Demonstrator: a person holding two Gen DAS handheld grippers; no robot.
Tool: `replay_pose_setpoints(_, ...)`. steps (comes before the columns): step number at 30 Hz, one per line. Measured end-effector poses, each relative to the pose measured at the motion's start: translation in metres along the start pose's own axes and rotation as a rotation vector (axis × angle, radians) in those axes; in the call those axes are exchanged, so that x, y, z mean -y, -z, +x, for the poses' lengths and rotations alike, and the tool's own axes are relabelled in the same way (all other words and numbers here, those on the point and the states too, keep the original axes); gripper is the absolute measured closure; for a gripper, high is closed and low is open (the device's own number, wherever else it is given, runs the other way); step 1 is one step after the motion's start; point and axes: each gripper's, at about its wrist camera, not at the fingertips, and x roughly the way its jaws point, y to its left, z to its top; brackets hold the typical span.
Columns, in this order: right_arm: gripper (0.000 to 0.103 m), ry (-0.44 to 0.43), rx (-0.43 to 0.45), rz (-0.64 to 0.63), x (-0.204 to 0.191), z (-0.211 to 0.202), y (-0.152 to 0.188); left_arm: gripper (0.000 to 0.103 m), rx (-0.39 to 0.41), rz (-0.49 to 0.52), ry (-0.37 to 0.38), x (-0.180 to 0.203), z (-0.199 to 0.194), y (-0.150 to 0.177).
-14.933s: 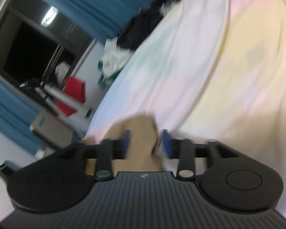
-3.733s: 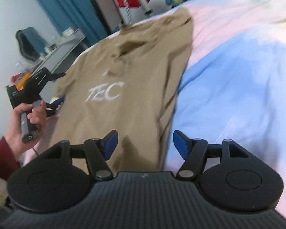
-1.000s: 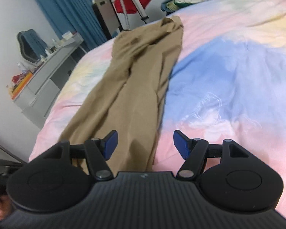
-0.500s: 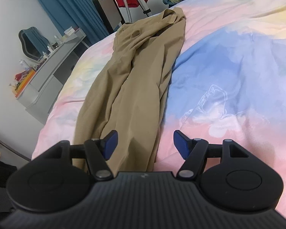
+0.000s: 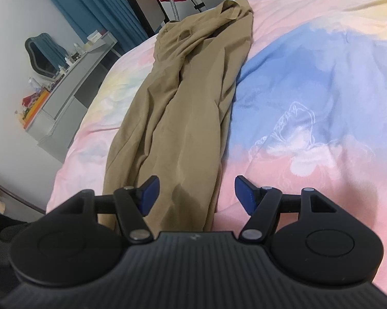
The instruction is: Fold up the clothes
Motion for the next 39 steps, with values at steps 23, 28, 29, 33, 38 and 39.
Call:
replay_pose_setpoints(23, 0.064, -0.001, -0.262, -0.211, -0.058, -0.005, 0.07, 0.058, -0.133, -0.185, 0.156, -0.043, 0.028, 0.001)
replay_pose_setpoints(28, 0.092, 0.001, -0.225, -0.239, -0.063, -0.015, 0.077, 0.09, -0.109, -0.119, 0.092, -0.03, 0.015, 0.008)
replay_pose_setpoints(29, 0.092, -0.01, -0.208, -0.226, -0.062, -0.019, 0.075, 0.092, -0.099, -0.111, 0.085, -0.029, 0.012, 0.008)
replay_pose_setpoints(33, 0.093, -0.063, -0.095, -0.184, -0.059, -0.051, 0.061, 0.095, 0.015, -0.156, 0.123, -0.033, -0.025, 0.002)
replay_pose_setpoints(38, 0.093, -0.124, 0.067, -0.173, -0.065, -0.106, 0.033, 0.095, 0.15, -0.186, 0.185, -0.022, -0.082, -0.016)
replay_pose_setpoints(39, 0.093, -0.139, 0.098, -0.173, -0.069, -0.115, 0.028, 0.095, 0.169, -0.187, 0.205, -0.02, -0.094, -0.019)
